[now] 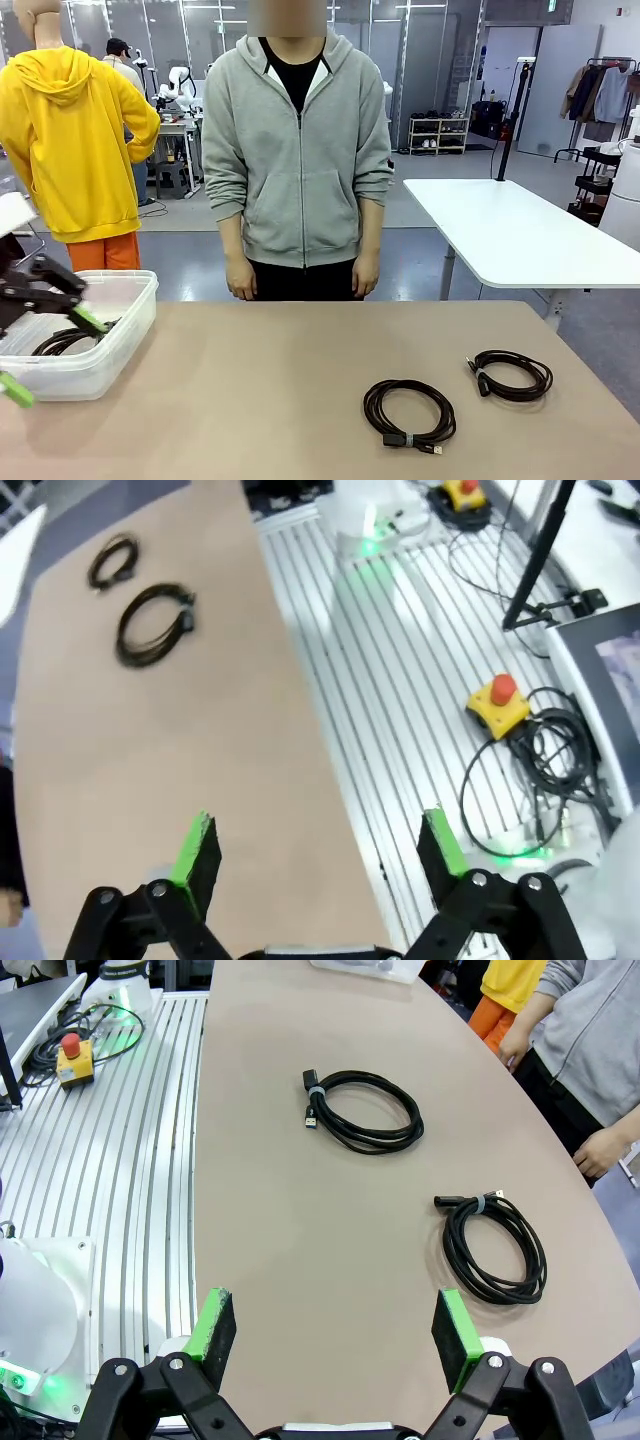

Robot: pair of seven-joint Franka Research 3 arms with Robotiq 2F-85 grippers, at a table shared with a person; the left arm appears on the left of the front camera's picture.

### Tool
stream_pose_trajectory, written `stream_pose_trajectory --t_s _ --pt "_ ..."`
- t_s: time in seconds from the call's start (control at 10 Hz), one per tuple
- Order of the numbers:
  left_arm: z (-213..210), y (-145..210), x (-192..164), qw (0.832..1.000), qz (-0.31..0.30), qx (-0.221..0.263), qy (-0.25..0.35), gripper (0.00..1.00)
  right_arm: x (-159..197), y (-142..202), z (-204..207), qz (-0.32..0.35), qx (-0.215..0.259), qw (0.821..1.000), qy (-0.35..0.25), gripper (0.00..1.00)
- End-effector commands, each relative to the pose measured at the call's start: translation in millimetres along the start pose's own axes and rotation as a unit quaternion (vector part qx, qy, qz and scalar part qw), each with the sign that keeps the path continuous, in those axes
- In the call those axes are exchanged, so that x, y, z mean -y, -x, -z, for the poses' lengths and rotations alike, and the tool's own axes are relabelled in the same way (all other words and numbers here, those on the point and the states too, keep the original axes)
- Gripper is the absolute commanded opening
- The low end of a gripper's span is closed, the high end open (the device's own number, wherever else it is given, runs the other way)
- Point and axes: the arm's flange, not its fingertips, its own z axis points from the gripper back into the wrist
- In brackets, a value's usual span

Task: Organize and store the cables.
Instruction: Place the USB Extension Cable into the Organizing box.

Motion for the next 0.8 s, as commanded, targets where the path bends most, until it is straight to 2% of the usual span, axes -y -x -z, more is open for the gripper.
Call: stream_pose_trajectory --t_s 0.0,0.1,0.2,0.3,0.7 --pt "26.4 -21.1 -28.5 1.0 0.012 -0.02 0.016 1.0 -0.4 0.4 -1.2 0.0 0.001 1.0 0.003 1.0" --pt "43.7 -28.9 -32.3 0.999 0.013 -0.028 0.032 1.0 -0.4 0.4 -1.2 0.0 0.001 1.0 0.003 1.0" --pt "48.3 -29.5 -34.5 0.999 -0.001 -0.039 0.013 1.0 -0.4 0.4 -1.2 0.0 0.001 1.0 0.003 1.0" --pt "35.7 -30.6 -13.5 0.999 0.026 -0.022 0.03 1.0 -0.4 0.4 -1.2 0.0 0.001 1.0 0.003 1.0" --pt "39.7 -29.4 -20.1 0.999 0.029 -0.02 0.028 1.0 -0.4 0.4 -1.2 0.0 0.001 1.0 0.003 1.0"
